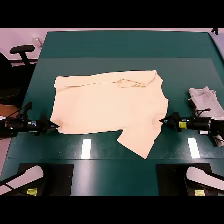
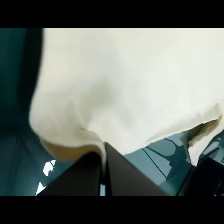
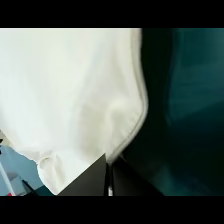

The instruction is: Fold the shirts.

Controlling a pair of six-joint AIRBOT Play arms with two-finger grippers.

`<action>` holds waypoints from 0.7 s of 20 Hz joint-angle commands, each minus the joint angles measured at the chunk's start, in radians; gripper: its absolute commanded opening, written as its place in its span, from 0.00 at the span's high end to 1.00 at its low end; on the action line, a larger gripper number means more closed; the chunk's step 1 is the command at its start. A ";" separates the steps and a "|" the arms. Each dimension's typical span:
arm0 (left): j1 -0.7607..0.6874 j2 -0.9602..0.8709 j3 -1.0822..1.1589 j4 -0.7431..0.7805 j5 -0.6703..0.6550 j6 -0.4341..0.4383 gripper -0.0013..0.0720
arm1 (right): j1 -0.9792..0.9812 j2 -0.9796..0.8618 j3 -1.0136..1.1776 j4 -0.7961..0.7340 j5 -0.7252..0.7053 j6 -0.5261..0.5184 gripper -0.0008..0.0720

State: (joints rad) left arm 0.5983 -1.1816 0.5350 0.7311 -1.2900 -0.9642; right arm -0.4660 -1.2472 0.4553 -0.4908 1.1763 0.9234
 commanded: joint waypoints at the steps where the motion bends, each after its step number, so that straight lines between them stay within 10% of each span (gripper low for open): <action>1: -0.034 0.002 0.003 -0.112 -0.068 0.058 0.95 | -0.041 0.001 0.000 0.035 0.062 -0.074 0.96; 8: -0.034 0.317 0.014 -0.388 -0.185 0.151 0.95 | -0.230 0.363 0.001 0.325 0.240 -0.030 0.97; 14: -0.069 0.526 0.107 -0.578 -0.221 0.003 0.95 | -0.011 0.467 0.070 0.412 0.254 0.047 0.97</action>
State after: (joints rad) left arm 0.5510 -0.7685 0.5846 0.2291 -1.5284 -0.8810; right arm -0.5713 -0.8146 0.4808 -0.1265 1.4258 0.9272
